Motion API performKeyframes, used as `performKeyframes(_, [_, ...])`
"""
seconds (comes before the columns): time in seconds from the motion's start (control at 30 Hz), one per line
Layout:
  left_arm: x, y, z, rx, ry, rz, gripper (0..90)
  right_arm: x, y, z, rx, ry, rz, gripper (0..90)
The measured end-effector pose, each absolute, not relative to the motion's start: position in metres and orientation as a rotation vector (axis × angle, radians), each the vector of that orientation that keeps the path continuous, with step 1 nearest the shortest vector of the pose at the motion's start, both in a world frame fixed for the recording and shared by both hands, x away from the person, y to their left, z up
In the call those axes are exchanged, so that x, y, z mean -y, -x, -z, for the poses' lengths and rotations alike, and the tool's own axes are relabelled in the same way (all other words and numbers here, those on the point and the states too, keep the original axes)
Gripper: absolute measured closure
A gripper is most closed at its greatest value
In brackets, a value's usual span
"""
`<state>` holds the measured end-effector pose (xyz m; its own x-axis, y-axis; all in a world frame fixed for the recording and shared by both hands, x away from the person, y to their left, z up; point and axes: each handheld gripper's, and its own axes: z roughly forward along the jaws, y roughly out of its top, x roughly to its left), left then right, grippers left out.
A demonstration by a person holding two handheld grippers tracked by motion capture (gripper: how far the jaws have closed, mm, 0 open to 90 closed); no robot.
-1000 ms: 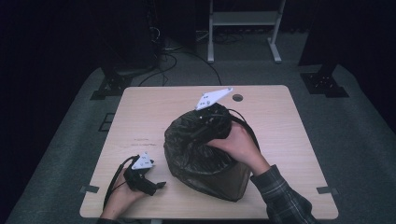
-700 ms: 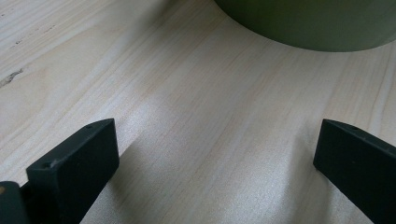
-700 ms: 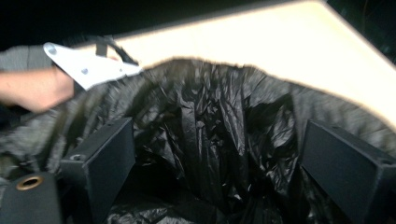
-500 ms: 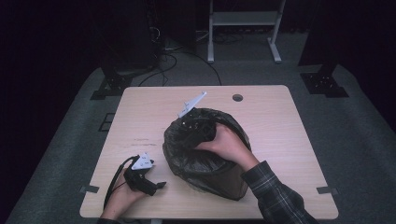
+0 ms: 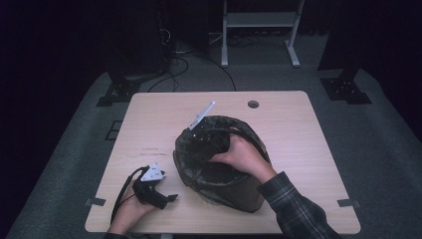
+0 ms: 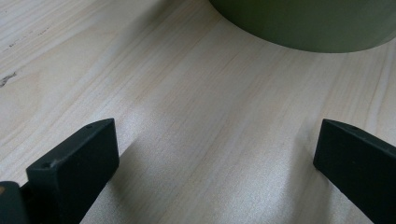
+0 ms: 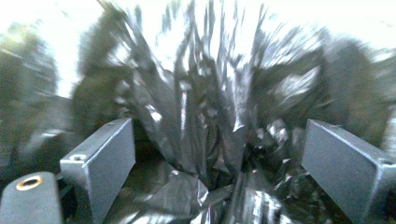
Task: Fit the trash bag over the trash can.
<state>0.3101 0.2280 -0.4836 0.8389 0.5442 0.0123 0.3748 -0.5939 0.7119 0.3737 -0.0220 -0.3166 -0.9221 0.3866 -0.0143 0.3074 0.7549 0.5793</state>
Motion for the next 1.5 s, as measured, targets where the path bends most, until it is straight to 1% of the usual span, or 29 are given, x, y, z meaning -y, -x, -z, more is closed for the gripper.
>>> performKeyframes(0.17, [-0.228, -0.310, 0.484, -0.666, -2.273, -0.295, 0.0, 0.041, -0.362, 0.293, -2.776, -0.538, -0.979, 9.3])
performKeyframes(0.33, [-0.228, -0.310, 0.484, -0.668, -2.271, -0.296, 0.0, 0.077, -0.348, 0.276, -2.728, -0.533, -1.043, 9.3])
performKeyframes(0.5, [-0.228, -0.310, 0.484, -0.668, -2.271, -0.296, 0.0, 0.106, -0.338, 0.282, -2.703, -0.561, -1.080, 9.3])
performKeyframes(0.63, [-0.228, -0.310, 0.484, -0.669, -2.271, -0.296, 0.0, 0.115, -0.333, 0.292, -2.725, -0.568, -1.056, 9.3])
performKeyframes(0.83, [-0.227, -0.309, 0.484, -0.671, -2.270, -0.296, 0.0, 0.113, -0.331, 0.305, -2.758, -0.588, -0.998, 9.2])
performKeyframes(0.93, [-0.227, -0.309, 0.484, -0.671, -2.270, -0.296, 0.0, 0.115, -0.331, 0.306, -2.769, -0.607, -1.009, 9.0])
performKeyframes(1.03, [-0.227, -0.309, 0.484, -0.671, -2.270, -0.296, 0.0, 0.115, -0.330, 0.301, -2.741, -0.598, -1.032, 9.0])
performKeyframes(1.17, [-0.227, -0.309, 0.484, -0.671, -2.270, -0.296, 0.0, 0.109, -0.334, 0.286, -2.686, -0.606, -1.099, 9.0])
performKeyframes(1.33, [-0.227, -0.309, 0.484, -0.671, -2.270, -0.296, 0.0, 0.090, -0.353, 0.277, -2.628, -0.659, -1.148, 9.0])
performKeyframes(1.5, [-0.227, -0.309, 0.484, -0.671, -2.270, -0.296, 0.0, 0.066, -0.374, 0.289, -2.634, -0.749, -1.042, 9.0])
